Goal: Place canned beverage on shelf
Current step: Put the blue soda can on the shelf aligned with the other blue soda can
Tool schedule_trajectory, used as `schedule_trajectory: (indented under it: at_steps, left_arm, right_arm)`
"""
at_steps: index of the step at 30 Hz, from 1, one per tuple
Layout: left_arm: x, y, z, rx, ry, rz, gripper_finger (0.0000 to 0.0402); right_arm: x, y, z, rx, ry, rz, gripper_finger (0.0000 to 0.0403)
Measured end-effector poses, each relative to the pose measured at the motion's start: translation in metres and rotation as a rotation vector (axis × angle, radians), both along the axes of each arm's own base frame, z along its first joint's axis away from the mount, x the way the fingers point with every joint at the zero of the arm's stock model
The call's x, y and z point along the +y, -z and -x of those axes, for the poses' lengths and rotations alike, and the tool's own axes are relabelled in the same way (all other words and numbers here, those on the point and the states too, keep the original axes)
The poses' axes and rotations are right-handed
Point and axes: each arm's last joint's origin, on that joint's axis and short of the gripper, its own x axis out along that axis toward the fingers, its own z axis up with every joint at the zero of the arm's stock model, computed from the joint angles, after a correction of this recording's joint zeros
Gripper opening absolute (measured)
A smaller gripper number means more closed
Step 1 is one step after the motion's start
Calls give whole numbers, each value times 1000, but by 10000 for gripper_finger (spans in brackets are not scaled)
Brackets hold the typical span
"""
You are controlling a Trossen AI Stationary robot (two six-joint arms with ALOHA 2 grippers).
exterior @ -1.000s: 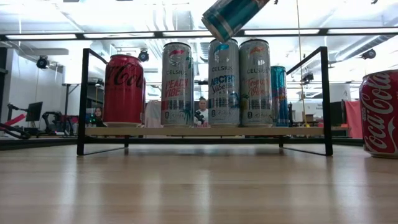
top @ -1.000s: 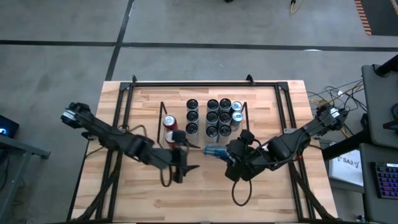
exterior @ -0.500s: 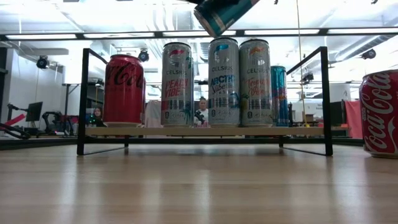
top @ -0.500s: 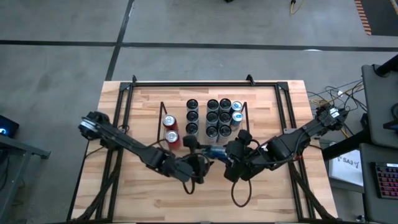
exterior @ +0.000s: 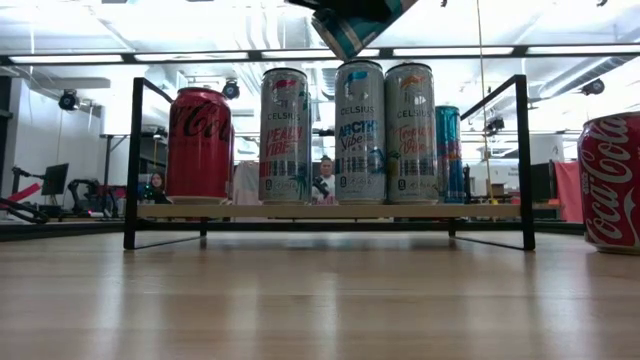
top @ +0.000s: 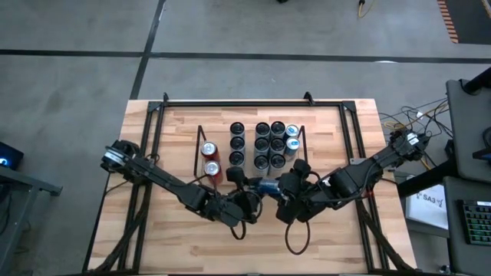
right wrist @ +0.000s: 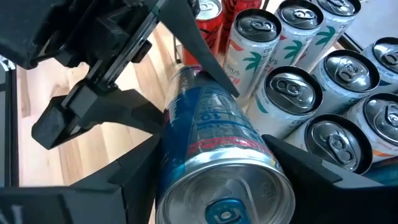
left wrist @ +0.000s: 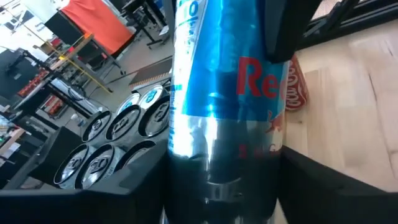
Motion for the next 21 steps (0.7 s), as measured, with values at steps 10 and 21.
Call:
schedule_trajectory:
  at_steps: [10, 21]
  left_arm:
    - [-4, -2, 0, -48, -6, 22, 207]
    - [-18, -9, 2, -310, -41, 128, 207]
  right_arm:
    - [0, -7, 1, -18, -9, -11, 282]
    - [-1, -57, 3, -132, -85, -8, 286]
